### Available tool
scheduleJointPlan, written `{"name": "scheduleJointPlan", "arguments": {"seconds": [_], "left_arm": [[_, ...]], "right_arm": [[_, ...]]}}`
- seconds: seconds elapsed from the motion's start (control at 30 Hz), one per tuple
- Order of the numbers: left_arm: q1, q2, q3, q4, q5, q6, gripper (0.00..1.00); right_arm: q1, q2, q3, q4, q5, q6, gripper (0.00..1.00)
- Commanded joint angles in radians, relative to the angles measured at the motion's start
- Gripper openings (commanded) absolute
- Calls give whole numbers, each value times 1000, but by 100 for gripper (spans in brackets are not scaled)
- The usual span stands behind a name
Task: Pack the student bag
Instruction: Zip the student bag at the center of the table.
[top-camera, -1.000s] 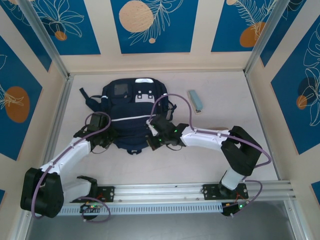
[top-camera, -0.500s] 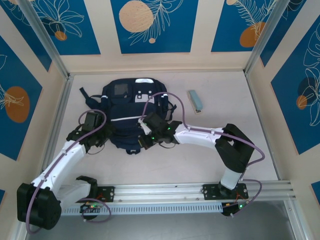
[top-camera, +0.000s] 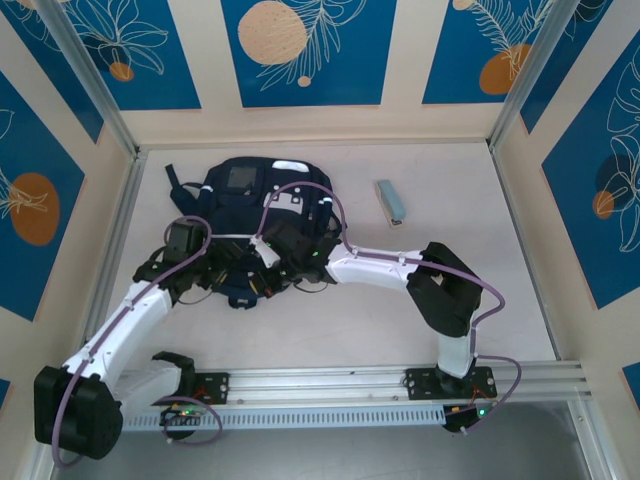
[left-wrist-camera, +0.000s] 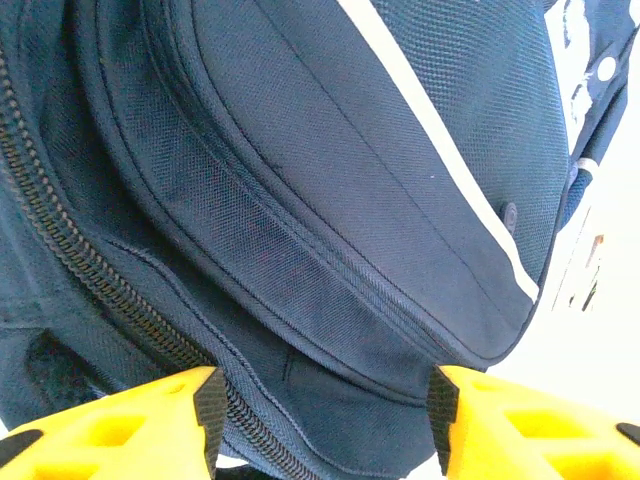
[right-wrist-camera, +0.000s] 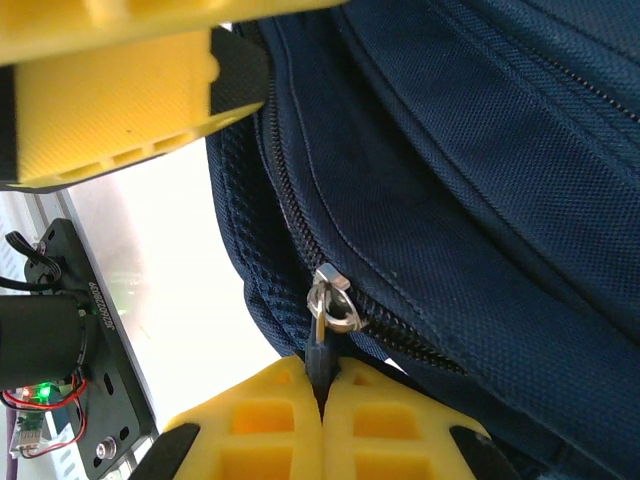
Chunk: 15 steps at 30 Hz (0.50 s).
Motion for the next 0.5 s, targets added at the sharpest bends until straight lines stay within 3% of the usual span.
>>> {"name": "scheduleJointPlan", "arguments": {"seconds": [0.0, 0.17, 0.47], "left_arm": [[-10, 34, -21, 48, 37, -59, 55], [-37, 62, -41, 66, -11, -91, 52], [-91, 4, 10, -138, -203, -75, 50]], "right_arm": [[9, -12, 34, 38, -42, -1, 0], [8, -21, 25, 32, -30, 2, 0], [5, -18, 18, 17, 15, 7, 0]]}}
